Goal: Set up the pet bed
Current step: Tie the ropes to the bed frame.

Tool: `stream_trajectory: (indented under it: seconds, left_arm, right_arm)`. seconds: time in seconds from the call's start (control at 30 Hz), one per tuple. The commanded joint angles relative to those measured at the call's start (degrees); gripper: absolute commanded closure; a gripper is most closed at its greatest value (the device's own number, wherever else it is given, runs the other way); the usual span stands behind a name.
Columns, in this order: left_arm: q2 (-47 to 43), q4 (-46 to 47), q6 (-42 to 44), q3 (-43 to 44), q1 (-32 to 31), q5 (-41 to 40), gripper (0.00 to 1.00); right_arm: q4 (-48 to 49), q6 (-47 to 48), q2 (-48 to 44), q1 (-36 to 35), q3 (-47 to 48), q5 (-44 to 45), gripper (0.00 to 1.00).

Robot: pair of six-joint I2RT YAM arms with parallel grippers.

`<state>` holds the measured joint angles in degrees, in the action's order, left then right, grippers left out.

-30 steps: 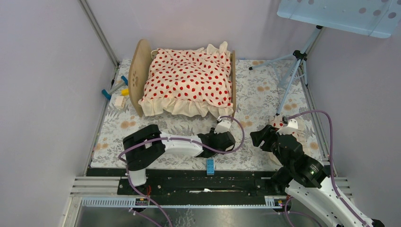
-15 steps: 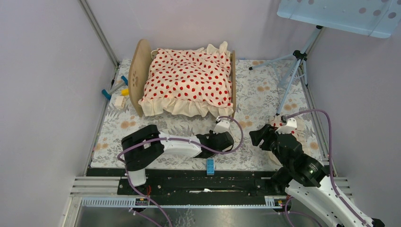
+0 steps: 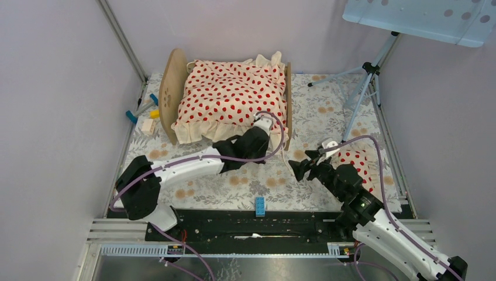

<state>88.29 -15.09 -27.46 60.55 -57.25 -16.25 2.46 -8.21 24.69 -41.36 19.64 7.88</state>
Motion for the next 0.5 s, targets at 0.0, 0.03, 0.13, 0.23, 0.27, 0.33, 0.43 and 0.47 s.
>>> stream_trajectory:
  seconds: [0.0,0.03,0.13,0.23,0.27,0.33,0.43,0.47]
  left_arm:
    - [-0.21,-4.24,6.53,7.48,2.29,13.25,1.00]
    - [0.35,-5.75,7.41,9.07,2.78,14.82,1.00]
    - [1.92,-10.75,10.45,14.86,3.64,19.06,1.00]
    - [3.32,-16.18,13.98,19.47,3.95,21.58,1.00]
    - [3.91,-18.29,15.09,21.12,3.95,22.09,1.00]
    - [5.05,-22.33,17.49,24.06,4.00,23.14,1.00]
    - [6.30,-27.06,20.22,27.11,4.02,23.29,1.00]
    - [6.46,-28.18,20.81,27.75,4.02,22.78,1.00]
  right_arm:
    - [13.62,16.39,1.50,-0.31,-2.66,-11.51,0.20]
    - [14.02,18.72,2.30,-0.30,-2.99,-13.44,0.20]
    - [14.14,24.45,5.15,-0.34,-2.29,-18.63,0.22]
    - [14.59,30.09,8.40,-0.37,-1.00,-21.99,0.25]
    - [14.41,32.99,9.62,-0.35,-0.55,-22.94,0.26]
    - [14.18,36.49,12.19,-0.32,0.55,-24.98,0.26]
    - [15.48,38.98,15.48,-0.33,1.40,-26.52,0.29]
    - [17.17,39.18,16.35,-0.31,1.24,-26.44,0.29]
